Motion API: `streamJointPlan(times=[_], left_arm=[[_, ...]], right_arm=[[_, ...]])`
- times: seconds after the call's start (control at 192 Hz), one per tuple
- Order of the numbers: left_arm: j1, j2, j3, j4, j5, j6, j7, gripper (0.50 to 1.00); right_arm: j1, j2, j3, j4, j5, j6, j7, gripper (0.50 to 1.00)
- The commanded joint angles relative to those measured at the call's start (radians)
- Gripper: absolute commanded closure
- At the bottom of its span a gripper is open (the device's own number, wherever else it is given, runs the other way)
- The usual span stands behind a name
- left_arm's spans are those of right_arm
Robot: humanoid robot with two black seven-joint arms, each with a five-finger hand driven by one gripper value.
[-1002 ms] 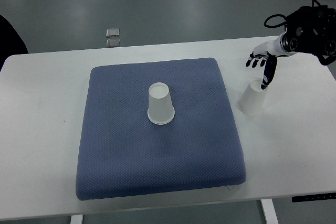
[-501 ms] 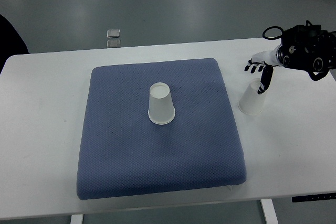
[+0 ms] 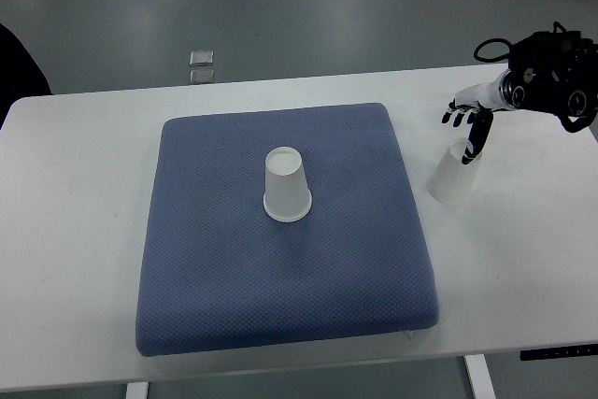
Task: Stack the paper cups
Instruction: 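Lower the right hand and close its fingers around the cup's base, then lift the cup with the right hand and carry it over the pad cup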
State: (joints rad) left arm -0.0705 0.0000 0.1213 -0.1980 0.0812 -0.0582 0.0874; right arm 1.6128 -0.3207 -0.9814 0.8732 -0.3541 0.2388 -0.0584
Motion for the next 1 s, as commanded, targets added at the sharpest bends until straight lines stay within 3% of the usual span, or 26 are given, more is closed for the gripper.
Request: streamJointPlan(times=[0.0, 0.313, 0.574, 0.632, 0.663, 0.679, 0.71, 0.788, 0.861, 0.997], left_arm=[[0.0, 0.0, 0.0, 0.0, 0.0, 0.0, 0.0, 0.5], [0.0, 0.0, 0.0, 0.0, 0.0, 0.0, 0.0, 0.5], [0.0, 0.0, 0.0, 0.0, 0.0, 0.0, 0.0, 0.5], [0.0, 0.0, 0.0, 0.0, 0.0, 0.0, 0.0, 0.5], [0.0, 0.0, 0.0, 0.0, 0.0, 0.0, 0.0, 0.5], [0.0, 0.0, 0.0, 0.0, 0.0, 0.0, 0.0, 0.5], [0.0, 0.0, 0.0, 0.0, 0.0, 0.0, 0.0, 0.5], [0.0, 0.0, 0.0, 0.0, 0.0, 0.0, 0.0, 0.5], [0.0, 0.0, 0.0, 0.0, 0.0, 0.0, 0.0, 0.5], [0.0, 0.0, 0.0, 0.0, 0.0, 0.0, 0.0, 0.5]], right_arm=[[0.027, -0.014, 0.001, 0.006, 0.0, 0.036, 0.0, 0.609], [-0.007, -0.008, 0.012, 0.006, -0.002, 0.027, 0.002, 0.609], [-0.073, 0.005, 0.015, -0.002, -0.008, -0.038, 0.005, 0.617], [-0.076, 0.006, 0.015, -0.003, -0.008, -0.049, 0.006, 0.656], [-0.08, 0.006, 0.015, -0.005, -0.009, -0.053, 0.008, 0.722], [-0.085, 0.006, 0.015, -0.005, -0.009, -0.056, 0.008, 0.783], [-0.09, 0.006, 0.015, -0.008, -0.011, -0.059, 0.009, 0.858], [-0.093, 0.006, 0.013, -0.008, -0.014, -0.067, 0.011, 0.973], [-0.086, 0.005, 0.012, -0.008, -0.014, -0.069, 0.011, 1.0], [-0.048, -0.012, 0.007, 0.001, -0.011, -0.047, 0.009, 1.0]])
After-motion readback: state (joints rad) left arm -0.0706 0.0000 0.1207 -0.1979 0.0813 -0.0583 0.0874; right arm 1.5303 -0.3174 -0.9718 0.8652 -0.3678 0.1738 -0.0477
